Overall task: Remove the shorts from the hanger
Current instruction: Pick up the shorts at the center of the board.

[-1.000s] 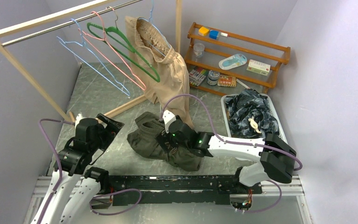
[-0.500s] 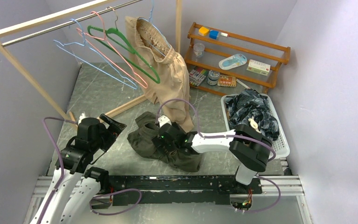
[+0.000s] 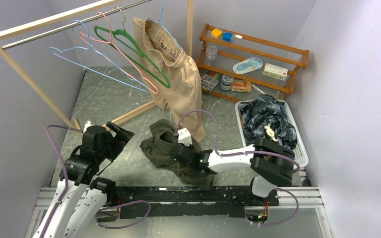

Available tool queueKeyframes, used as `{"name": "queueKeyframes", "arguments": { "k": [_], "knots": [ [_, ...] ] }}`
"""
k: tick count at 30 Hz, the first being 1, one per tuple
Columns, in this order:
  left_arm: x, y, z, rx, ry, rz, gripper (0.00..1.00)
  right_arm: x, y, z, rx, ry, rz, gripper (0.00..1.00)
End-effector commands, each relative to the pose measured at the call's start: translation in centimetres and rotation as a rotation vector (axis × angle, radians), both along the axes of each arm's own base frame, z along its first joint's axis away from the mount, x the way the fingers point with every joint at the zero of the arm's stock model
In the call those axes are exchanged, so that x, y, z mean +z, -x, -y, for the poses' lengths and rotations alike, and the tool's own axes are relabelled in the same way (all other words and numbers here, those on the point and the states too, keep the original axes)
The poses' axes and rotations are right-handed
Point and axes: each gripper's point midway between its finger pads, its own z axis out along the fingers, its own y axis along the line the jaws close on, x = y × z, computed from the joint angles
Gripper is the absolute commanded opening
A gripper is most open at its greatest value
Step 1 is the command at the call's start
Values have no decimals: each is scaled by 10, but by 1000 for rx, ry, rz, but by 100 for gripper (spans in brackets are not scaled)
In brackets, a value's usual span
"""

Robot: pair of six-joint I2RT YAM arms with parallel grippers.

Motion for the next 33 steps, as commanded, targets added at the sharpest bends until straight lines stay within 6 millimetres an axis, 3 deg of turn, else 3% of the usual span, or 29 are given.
{"name": "queueKeyframes", "arguments": {
  "k": [1, 2, 4, 7, 14, 22, 33],
  "knots": [
    [0, 0, 1, -12, -5, 1, 95, -2, 18, 19, 60, 31, -30, 29],
    [0, 0, 2, -14, -3, 0, 94, 3, 20, 15, 77, 8, -27, 27],
    [-1, 0, 3, -16, 1, 2, 94, 18, 20, 7, 107, -40, -15, 13],
    [-2, 0, 2, -17, -4, 0, 94, 48, 21, -1, 138, -128, 24, 0],
    [-2, -1, 3, -23, -3, 0, 95, 130, 11, 18, 64, -313, 166, 0],
    [-8, 2, 4, -19, 10, -10, 95, 192, 9, 69, -32, -380, 260, 0],
    [-5, -4, 6, -42, -7, -9, 95, 289, -10, 181, -432, -320, 463, 0]
  ]
}}
